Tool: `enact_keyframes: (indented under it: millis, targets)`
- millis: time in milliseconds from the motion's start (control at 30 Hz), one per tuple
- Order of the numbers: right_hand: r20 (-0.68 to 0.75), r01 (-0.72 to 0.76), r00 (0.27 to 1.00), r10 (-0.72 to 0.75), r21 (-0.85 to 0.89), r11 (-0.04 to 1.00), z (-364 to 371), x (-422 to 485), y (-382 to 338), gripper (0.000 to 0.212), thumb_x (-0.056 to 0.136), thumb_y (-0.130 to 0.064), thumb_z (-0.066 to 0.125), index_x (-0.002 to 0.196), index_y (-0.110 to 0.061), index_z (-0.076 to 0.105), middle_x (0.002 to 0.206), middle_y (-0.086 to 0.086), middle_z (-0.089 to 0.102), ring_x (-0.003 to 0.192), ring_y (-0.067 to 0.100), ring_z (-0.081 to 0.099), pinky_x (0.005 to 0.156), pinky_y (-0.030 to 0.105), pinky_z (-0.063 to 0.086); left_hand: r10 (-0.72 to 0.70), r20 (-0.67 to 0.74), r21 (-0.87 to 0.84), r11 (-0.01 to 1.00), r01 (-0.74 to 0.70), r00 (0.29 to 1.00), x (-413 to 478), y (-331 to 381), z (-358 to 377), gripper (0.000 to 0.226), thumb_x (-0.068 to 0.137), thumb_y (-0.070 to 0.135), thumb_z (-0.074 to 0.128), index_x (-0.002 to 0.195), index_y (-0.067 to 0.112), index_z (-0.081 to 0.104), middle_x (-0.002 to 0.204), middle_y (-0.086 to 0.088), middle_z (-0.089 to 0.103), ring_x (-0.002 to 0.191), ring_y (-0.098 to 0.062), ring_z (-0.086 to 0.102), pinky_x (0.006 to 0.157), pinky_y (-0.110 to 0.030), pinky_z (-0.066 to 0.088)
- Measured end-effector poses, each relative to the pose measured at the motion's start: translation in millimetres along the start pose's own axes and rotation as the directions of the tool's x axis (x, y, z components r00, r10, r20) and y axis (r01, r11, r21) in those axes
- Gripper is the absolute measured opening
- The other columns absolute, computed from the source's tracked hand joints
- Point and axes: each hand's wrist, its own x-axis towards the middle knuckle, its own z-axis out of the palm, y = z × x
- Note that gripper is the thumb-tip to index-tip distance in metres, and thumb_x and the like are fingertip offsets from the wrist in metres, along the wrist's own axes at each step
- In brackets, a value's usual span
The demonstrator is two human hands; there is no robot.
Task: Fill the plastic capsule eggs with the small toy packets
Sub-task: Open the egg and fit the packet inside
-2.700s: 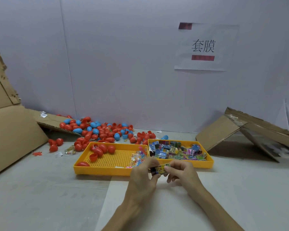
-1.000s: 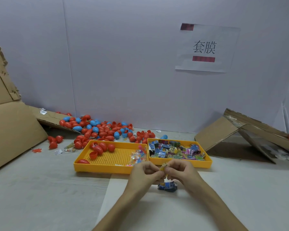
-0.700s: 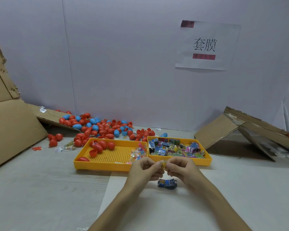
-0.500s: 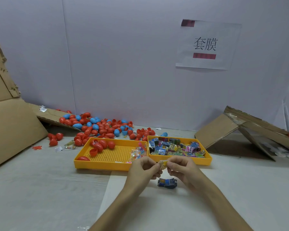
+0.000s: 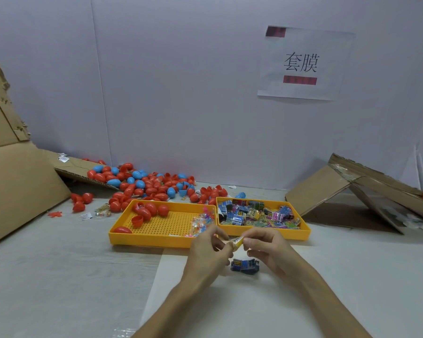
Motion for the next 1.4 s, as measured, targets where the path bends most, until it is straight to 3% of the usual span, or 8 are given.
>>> enact_keyframes:
  millis: [133, 367, 567, 733, 900, 1133, 1300, 1400]
  targets:
    - [0.016, -0.001, 1.0, 0.001, -0.053, 0.999, 1.8, -1.6, -0.6, 0.012, 0.081, -0.013, 0.08, 0.088, -0.004, 0.076, 0.079, 0.011, 0.064, 0.073, 0.017, 0.058, 0.066, 0.027, 0.051, 0.054, 0.03, -0.001, 0.999, -0.054, 0.998, -1.3, 2.6, -0.6, 0.02, 0.094, 0.015, 0.067, 0.109, 0.026, 0.06, 0.088, 0.002, 0.071, 0.068, -0.012, 0.071, 0.055, -0.019, 0.053]
    - [0.066, -0.022, 0.997, 0.029, -0.096, 0.995, 4.7, -2.3, -2.7, 0.013, 0.08, -0.021, 0.076, 0.085, -0.009, 0.077, 0.08, 0.008, 0.065, 0.073, 0.014, 0.06, 0.066, 0.025, 0.05, 0.16, -0.006, 0.086, 0.984, -0.159, 0.987, -0.6, 1.5, -1.7, 0.016, 0.096, 0.016, 0.066, 0.098, 0.032, 0.065, 0.082, 0.005, 0.071, 0.068, -0.009, 0.069, 0.059, -0.019, 0.055]
    - [0.029, 0.002, 1.0, -0.001, -0.005, 1.0, 2.1, -0.9, -1.6, 0.013, 0.077, -0.018, 0.077, 0.084, -0.006, 0.078, 0.077, 0.007, 0.064, 0.073, 0.014, 0.059, 0.067, 0.025, 0.049, 0.125, -0.017, 0.096, 0.988, -0.123, 0.992, 0.9, 0.4, -1.4, 0.004, 0.092, 0.023, 0.072, 0.094, 0.023, 0.068, 0.075, 0.006, 0.071, 0.066, -0.007, 0.068, 0.06, -0.021, 0.056]
    - [0.054, 0.004, 0.999, -0.005, 0.019, 1.0, 1.7, -1.3, -3.6, 0.015, 0.08, -0.018, 0.074, 0.087, -0.005, 0.075, 0.085, 0.013, 0.066, 0.073, 0.019, 0.059, 0.066, 0.027, 0.049, 0.017, 0.05, -0.009, 1.0, -0.017, 0.999, 2.2, 3.3, -3.4, 0.011, 0.095, 0.028, 0.069, 0.098, 0.017, 0.068, 0.075, -0.003, 0.074, 0.055, -0.008, 0.066, 0.045, -0.017, 0.045]
    - [0.04, -0.051, 0.998, 0.05, 0.007, 0.999, 4.4, -1.8, -4.3, 0.019, 0.079, -0.017, 0.074, 0.096, -0.008, 0.08, 0.075, 0.004, 0.064, 0.062, 0.014, 0.05, 0.059, 0.025, 0.042, -0.034, 0.008, -0.064, 0.997, 0.034, 0.999, 3.4, 3.5, -3.4, 0.006, 0.091, 0.02, 0.073, 0.094, 0.016, 0.069, 0.071, -0.004, 0.072, 0.048, -0.001, 0.06, 0.042, -0.013, 0.041]
    - [0.034, -0.072, 0.997, 0.072, -0.008, 0.997, 6.2, -3.2, -8.1, 0.022, 0.083, -0.017, 0.07, 0.099, -0.005, 0.078, 0.076, 0.004, 0.064, 0.063, 0.013, 0.05, 0.059, 0.023, 0.043, 0.04, -0.102, -0.044, 0.998, -0.045, 0.994, 0.8, 6.4, -2.1, 0.011, 0.087, 0.02, 0.077, 0.083, 0.024, 0.068, 0.066, 0.003, 0.068, 0.061, -0.003, 0.065, 0.052, -0.016, 0.049]
    - [0.033, -0.09, 0.995, 0.091, -0.021, 0.996, 7.4, -2.7, -7.6, 0.019, 0.085, -0.017, 0.074, 0.098, -0.004, 0.078, 0.077, 0.006, 0.062, 0.065, 0.014, 0.048, 0.059, 0.024, 0.042, 0.148, -0.143, 0.081, 0.987, -0.138, 0.979, -3.0, 7.5, -0.7, 0.016, 0.087, 0.02, 0.078, 0.081, 0.027, 0.065, 0.068, 0.008, 0.066, 0.068, -0.009, 0.067, 0.057, -0.014, 0.05]
    - [0.056, -0.072, 0.996, 0.072, -0.004, 0.997, 4.4, -3.3, -7.5, 0.015, 0.082, -0.017, 0.076, 0.094, -0.008, 0.079, 0.076, 0.005, 0.063, 0.065, 0.015, 0.049, 0.06, 0.024, 0.044, 0.169, -0.135, 0.112, 0.982, -0.155, 0.976, -2.2, 6.8, -0.9, 0.015, 0.086, 0.021, 0.078, 0.081, 0.026, 0.065, 0.068, 0.009, 0.066, 0.068, -0.005, 0.065, 0.057, -0.014, 0.049]
